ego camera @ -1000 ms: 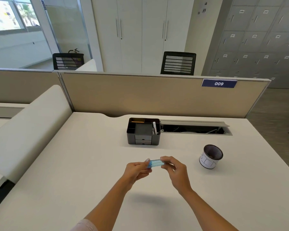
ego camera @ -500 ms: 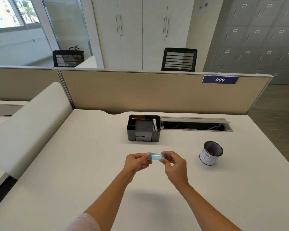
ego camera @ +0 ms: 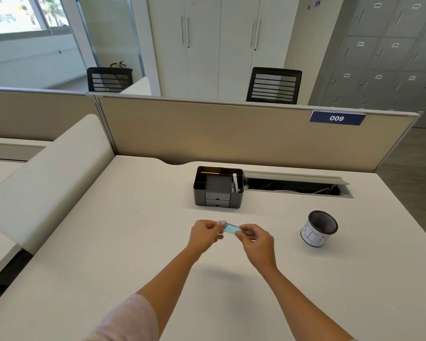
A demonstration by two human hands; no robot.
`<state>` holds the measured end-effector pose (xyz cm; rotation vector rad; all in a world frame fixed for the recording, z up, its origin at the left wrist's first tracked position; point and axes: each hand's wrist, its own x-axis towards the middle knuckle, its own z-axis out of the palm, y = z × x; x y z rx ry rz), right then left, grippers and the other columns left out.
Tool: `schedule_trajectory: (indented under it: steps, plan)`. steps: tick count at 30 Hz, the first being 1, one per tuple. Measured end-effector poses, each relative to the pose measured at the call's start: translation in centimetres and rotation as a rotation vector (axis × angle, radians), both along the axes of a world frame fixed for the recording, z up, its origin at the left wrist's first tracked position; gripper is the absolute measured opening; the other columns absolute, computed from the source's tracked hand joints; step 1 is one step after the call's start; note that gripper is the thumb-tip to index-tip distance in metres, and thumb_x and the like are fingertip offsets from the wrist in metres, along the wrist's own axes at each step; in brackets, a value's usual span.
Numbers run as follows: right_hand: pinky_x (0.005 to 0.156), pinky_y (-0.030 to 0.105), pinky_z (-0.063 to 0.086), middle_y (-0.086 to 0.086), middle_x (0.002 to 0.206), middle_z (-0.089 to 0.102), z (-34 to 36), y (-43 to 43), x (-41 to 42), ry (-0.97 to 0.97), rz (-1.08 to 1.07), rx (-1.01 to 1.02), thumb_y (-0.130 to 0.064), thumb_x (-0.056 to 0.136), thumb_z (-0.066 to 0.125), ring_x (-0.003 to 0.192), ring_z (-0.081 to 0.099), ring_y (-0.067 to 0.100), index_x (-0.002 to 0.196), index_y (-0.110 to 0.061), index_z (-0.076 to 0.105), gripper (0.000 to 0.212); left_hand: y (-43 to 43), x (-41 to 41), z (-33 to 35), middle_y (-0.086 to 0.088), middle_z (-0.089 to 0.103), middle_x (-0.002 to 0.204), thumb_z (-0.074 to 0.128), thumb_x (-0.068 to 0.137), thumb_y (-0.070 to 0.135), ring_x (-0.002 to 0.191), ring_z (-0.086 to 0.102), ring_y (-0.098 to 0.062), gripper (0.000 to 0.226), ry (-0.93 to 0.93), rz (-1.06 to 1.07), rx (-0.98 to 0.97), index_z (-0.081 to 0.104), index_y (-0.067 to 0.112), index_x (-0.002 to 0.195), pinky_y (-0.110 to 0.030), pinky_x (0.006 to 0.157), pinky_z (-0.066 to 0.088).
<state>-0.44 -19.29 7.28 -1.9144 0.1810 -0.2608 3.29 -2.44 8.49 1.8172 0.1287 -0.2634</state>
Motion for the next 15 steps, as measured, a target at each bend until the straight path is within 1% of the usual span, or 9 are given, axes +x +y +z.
schedule_trajectory:
  steps: [2, 3, 4, 5, 6, 7, 10, 12, 15]
  plan:
    - [0.065, 0.015, 0.054, -0.004, 0.079, 0.074, 0.4, 0.0, 1.3, 0.033, -0.016, 0.013, -0.022, 0.08, 0.078, 0.074, 0.07, 0.004, 0.09, -0.02, 0.073, 0.011, -0.2, 0.3, -0.3, -0.005, 0.075, 0.106, 0.058, 0.092, 0.047, 0.085, 0.07, -0.011, 0.033, -0.067, -0.044, 0.072, 0.073, 0.021, 0.108, -0.017, 0.07, 0.051]
    - [0.065, 0.02, 0.056, -0.003, 0.078, 0.074, 0.6, 0.0, 2.1, 0.046, -0.03, 0.014, -0.025, 0.08, 0.078, 0.074, 0.07, 0.007, 0.089, -0.02, 0.073, 0.011, -0.2, 0.4, -0.8, -0.005, 0.071, 0.119, 0.055, 0.094, 0.048, 0.096, 0.067, -0.014, 0.04, -0.083, -0.076, 0.131, 0.067, 0.021, 0.12, -0.019, 0.077, 0.049]
    - [0.066, 0.024, 0.057, -0.003, 0.078, 0.074, 0.9, -0.1, 2.9, 0.056, -0.044, 0.003, -0.027, 0.081, 0.077, 0.074, 0.07, 0.01, 0.09, -0.02, 0.073, 0.012, 0.0, 0.4, -1.4, -0.005, 0.062, 0.134, 0.052, 0.094, 0.051, 0.111, 0.062, -0.018, 0.05, -0.076, -0.116, 0.199, 0.058, 0.02, 0.133, -0.023, 0.088, 0.048]
    - [0.065, 0.026, 0.057, -0.003, 0.079, 0.073, 1.1, -0.3, 3.8, 0.066, -0.052, -0.023, -0.028, 0.081, 0.076, 0.075, 0.07, 0.012, 0.09, -0.02, 0.073, 0.013, 0.2, 0.4, -2.2, -0.005, 0.051, 0.146, 0.05, 0.094, 0.054, 0.127, 0.052, -0.021, 0.062, -0.055, -0.167, 0.281, 0.045, 0.018, 0.144, -0.03, 0.102, 0.042]
    - [0.064, 0.027, 0.057, -0.004, 0.08, 0.073, 1.4, -0.5, 4.7, 0.081, -0.051, -0.06, -0.03, 0.082, 0.075, 0.076, 0.069, 0.013, 0.092, -0.021, 0.073, 0.014, 0.6, 0.3, -3.1, -0.004, 0.038, 0.155, 0.047, 0.093, 0.057, 0.139, 0.039, -0.023, 0.07, -0.041, -0.23, 0.385, 0.034, 0.017, 0.15, -0.037, 0.112, 0.033]
    - [0.064, 0.027, 0.056, -0.004, 0.082, 0.072, 1.8, -0.6, 5.7, 0.1, -0.042, -0.102, -0.032, 0.083, 0.074, 0.078, 0.068, 0.014, 0.094, -0.021, 0.073, 0.016, 1.1, 0.3, -4.0, -0.002, 0.026, 0.161, 0.046, 0.094, 0.058, 0.147, 0.026, -0.023, 0.075, -0.044, -0.299, 0.511, 0.024, 0.018, 0.153, -0.042, 0.118, 0.024]
    - [0.059, 0.025, 0.049, -0.003, 0.088, 0.07, 2.7, -0.7, 9.0, 0.137, -0.021, -0.218, -0.035, 0.086, 0.07, 0.08, 0.065, 0.017, 0.105, -0.024, 0.069, 0.022, 2.8, 0.6, -6.5, 0.0, 0.001, 0.166, 0.046, 0.095, 0.055, 0.152, 0.0, -0.023, 0.081, -0.06, -0.463, 0.824, 0.004, 0.021, 0.155, -0.05, 0.121, 0.004]
    - [0.058, 0.024, 0.047, 0.0, 0.091, 0.07, 3.2, -0.4, 11.3, 0.148, -0.026, -0.269, -0.034, 0.089, 0.067, 0.081, 0.064, 0.019, 0.11, -0.027, 0.065, 0.022, 3.7, 0.9, -7.7, 0.0, -0.005, 0.165, 0.048, 0.094, 0.054, 0.152, -0.007, -0.024, 0.085, -0.046, -0.52, 0.906, -0.001, 0.022, 0.155, -0.051, 0.121, -0.001]
    - [0.056, 0.025, 0.046, 0.001, 0.09, 0.07, 3.7, 0.3, 14.2, 0.142, -0.032, -0.358, -0.036, 0.09, 0.064, 0.077, 0.063, 0.018, 0.1, -0.026, 0.065, 0.014, 4.3, 1.3, -8.7, 0.001, -0.006, 0.165, 0.051, 0.091, 0.057, 0.151, -0.008, -0.024, 0.089, -0.027, -0.574, 0.98, -0.001, 0.024, 0.155, -0.05, 0.121, -0.003]
